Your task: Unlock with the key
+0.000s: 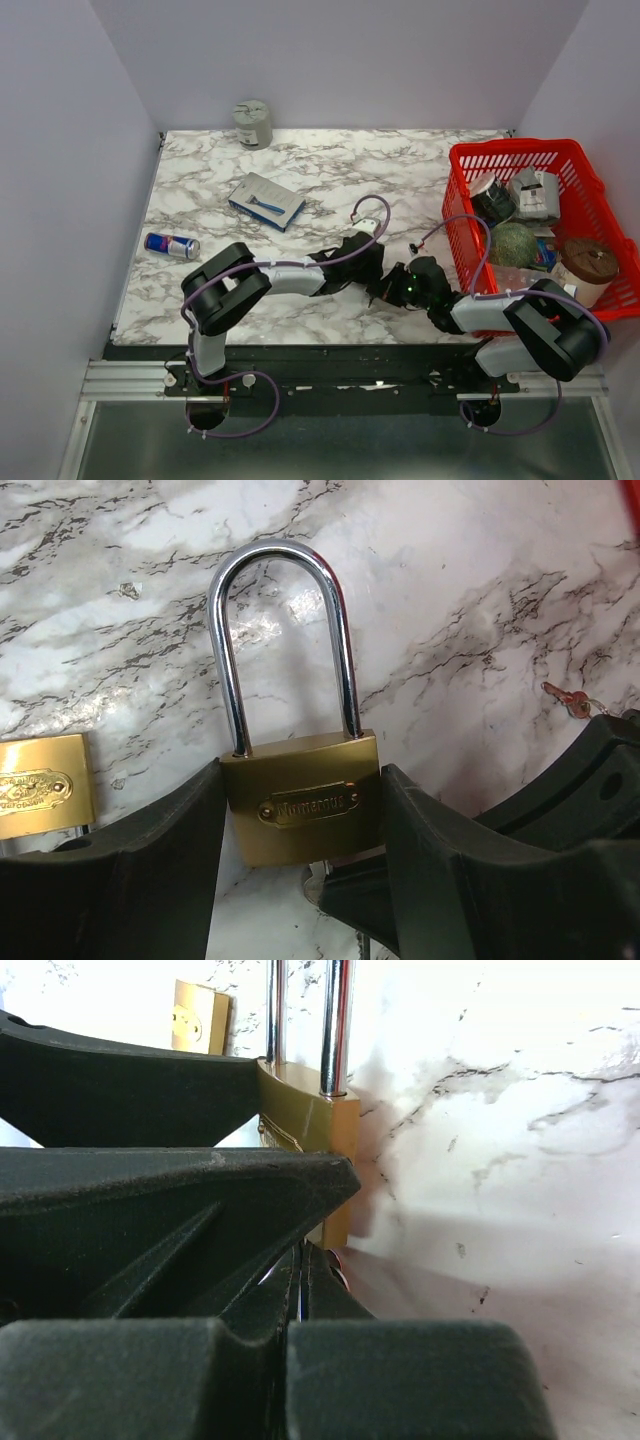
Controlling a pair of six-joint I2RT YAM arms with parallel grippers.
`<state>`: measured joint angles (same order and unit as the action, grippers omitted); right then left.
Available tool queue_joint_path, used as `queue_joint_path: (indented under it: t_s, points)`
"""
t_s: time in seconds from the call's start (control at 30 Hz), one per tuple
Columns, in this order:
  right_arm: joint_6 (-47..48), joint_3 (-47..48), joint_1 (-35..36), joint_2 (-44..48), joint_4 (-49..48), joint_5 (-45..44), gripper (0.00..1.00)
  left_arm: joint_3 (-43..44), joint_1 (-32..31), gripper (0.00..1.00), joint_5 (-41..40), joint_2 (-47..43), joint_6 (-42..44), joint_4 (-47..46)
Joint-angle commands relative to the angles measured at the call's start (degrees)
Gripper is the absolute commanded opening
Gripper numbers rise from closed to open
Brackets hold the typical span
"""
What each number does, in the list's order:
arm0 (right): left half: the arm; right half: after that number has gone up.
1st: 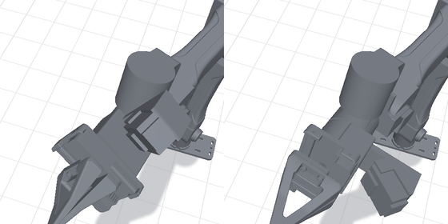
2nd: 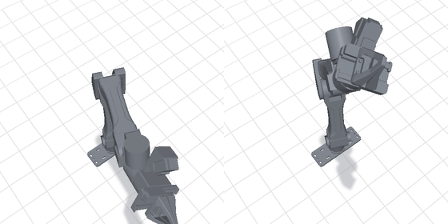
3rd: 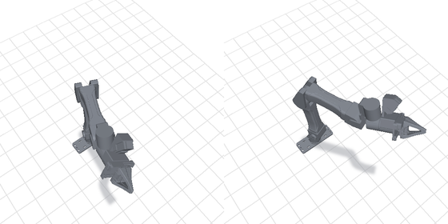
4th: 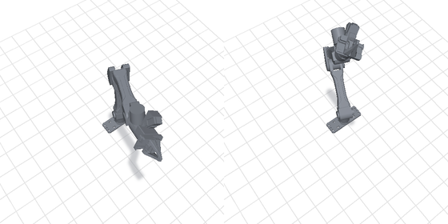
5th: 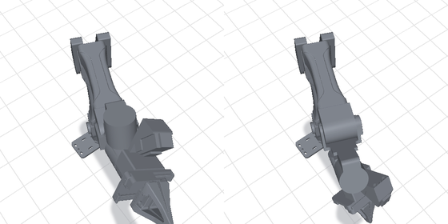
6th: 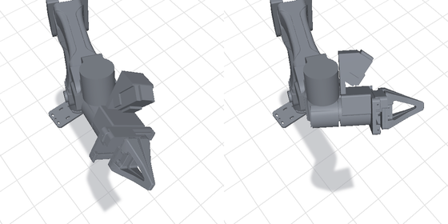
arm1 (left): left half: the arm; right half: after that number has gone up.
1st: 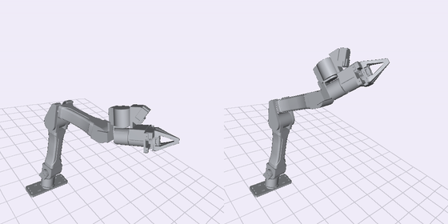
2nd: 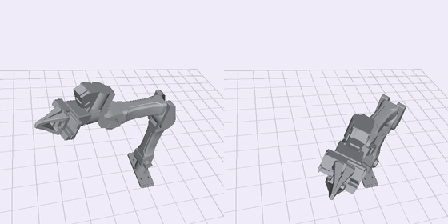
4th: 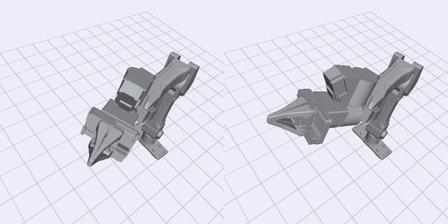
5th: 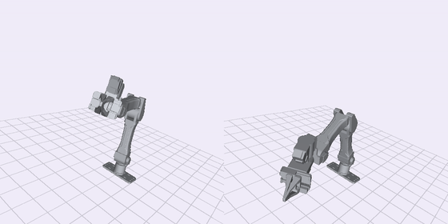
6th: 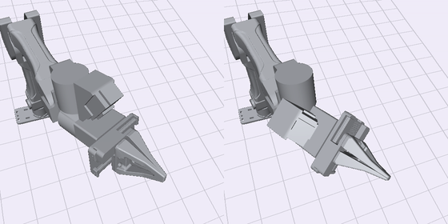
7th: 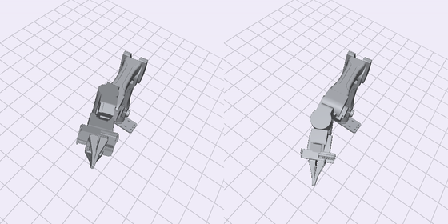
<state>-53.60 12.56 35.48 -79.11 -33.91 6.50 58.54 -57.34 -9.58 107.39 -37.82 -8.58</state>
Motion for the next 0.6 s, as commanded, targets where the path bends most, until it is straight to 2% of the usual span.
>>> queue_joint_path:
  t_s: [0.0, 0.13, 0.3, 0.57]
  points:
    - [0.6, 0.1, -0.3, 1.1, -7.5, -5.5, 0.01, -4.8, -3.1, 0.11, 12.9, 3.7, -4.4, 4.2]
    - [-0.3, -1.0, -0.4, 3.9, -6.3, -6.2, 0.01, -7.1, -2.9, 0.00, 12.4, 0.9, -5.7, 1.6]
    - [0.5, -2.4, -0.4, 10.5, -3.8, -8.3, 0.01, -13.2, -1.7, 0.00, 12.0, -7.1, -8.8, -4.2]
    - [6.0, -1.1, -0.4, 25.2, 7.8, -8.4, 0.01, -20.2, -0.2, 0.00, 12.3, -17.1, -13.1, -12.7]
